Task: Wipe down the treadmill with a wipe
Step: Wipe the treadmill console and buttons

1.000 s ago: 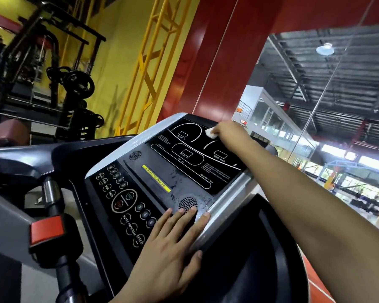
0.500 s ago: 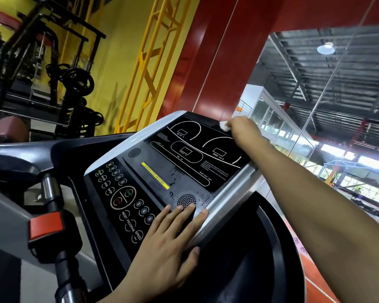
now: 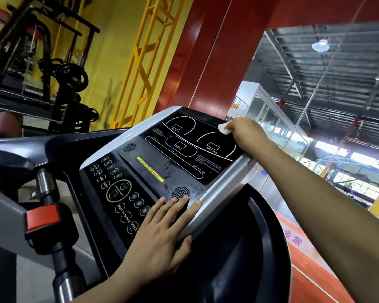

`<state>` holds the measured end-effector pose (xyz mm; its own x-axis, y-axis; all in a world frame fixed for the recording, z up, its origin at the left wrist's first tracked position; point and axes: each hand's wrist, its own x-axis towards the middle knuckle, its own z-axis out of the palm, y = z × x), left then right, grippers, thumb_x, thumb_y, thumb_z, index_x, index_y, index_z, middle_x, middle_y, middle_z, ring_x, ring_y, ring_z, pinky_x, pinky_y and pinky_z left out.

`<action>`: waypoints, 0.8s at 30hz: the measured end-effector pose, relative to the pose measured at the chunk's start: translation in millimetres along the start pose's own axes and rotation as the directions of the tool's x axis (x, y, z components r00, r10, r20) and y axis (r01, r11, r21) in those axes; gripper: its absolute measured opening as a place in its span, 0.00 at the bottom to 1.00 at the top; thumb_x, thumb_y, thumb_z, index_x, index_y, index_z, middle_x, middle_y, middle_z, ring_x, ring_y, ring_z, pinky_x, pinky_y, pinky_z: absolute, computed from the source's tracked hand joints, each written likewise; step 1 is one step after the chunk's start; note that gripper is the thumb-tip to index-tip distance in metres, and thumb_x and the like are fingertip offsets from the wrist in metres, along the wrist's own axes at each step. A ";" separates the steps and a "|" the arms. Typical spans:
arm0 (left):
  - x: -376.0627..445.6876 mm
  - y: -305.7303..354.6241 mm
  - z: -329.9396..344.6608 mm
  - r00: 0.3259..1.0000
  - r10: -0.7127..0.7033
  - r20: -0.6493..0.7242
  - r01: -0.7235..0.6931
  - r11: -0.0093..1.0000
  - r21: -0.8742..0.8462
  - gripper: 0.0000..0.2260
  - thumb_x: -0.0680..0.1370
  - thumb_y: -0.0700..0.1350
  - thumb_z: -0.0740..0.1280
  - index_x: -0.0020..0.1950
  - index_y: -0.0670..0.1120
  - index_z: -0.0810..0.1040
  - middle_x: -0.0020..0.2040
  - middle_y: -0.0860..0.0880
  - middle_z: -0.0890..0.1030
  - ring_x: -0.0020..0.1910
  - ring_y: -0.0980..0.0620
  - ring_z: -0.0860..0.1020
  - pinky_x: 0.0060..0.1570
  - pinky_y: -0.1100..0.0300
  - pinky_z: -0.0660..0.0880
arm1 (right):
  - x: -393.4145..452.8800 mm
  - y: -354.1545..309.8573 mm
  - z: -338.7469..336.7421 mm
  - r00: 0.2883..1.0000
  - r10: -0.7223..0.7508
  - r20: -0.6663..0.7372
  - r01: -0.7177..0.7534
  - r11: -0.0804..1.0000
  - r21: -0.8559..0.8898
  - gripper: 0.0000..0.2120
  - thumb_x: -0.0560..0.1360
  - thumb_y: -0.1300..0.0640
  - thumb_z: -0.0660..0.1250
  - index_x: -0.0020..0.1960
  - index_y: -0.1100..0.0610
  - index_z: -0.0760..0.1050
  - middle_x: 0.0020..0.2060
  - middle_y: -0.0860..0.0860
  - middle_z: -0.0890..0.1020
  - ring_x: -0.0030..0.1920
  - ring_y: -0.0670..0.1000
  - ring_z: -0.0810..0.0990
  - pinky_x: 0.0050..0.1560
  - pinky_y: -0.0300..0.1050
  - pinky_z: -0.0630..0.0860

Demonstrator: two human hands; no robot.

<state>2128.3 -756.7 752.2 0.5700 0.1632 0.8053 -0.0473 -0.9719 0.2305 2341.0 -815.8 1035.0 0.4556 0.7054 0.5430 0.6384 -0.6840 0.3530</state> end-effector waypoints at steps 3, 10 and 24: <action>0.2 -0.6 0.2 1.000 0.002 -0.009 -0.002 1.000 -0.002 0.30 0.80 0.55 0.58 0.83 0.56 0.59 0.79 0.52 0.67 0.77 0.51 0.67 0.77 0.46 0.56 | -6.4 -8.0 8.8 0.998 0.061 -0.031 -0.057 0.993 0.103 0.17 0.71 0.69 0.63 0.52 0.54 0.84 0.48 0.60 0.83 0.52 0.63 0.82 0.45 0.47 0.72; 0.6 0.1 -1.1 1.000 0.003 0.003 -0.003 1.000 0.019 0.30 0.79 0.54 0.59 0.82 0.55 0.61 0.79 0.52 0.68 0.76 0.50 0.68 0.78 0.47 0.55 | -31.6 -49.9 15.3 0.930 -0.341 0.134 0.328 0.938 0.113 0.20 0.75 0.63 0.63 0.61 0.47 0.83 0.59 0.55 0.83 0.58 0.60 0.82 0.58 0.49 0.77; 1.3 1.3 -0.9 1.000 -0.002 0.001 0.002 1.000 0.031 0.29 0.79 0.54 0.59 0.81 0.54 0.63 0.78 0.51 0.69 0.75 0.49 0.69 0.78 0.49 0.55 | -70.8 -84.4 31.4 0.890 -0.401 0.217 0.370 0.914 0.168 0.22 0.73 0.65 0.63 0.59 0.46 0.84 0.56 0.52 0.85 0.55 0.57 0.83 0.57 0.51 0.80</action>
<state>2128.2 -757.5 754.0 0.5713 0.1646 0.8041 -0.0213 -0.9764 0.2149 2274.4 -802.1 942.8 0.2844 0.9422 0.1769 0.8561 -0.3327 0.3956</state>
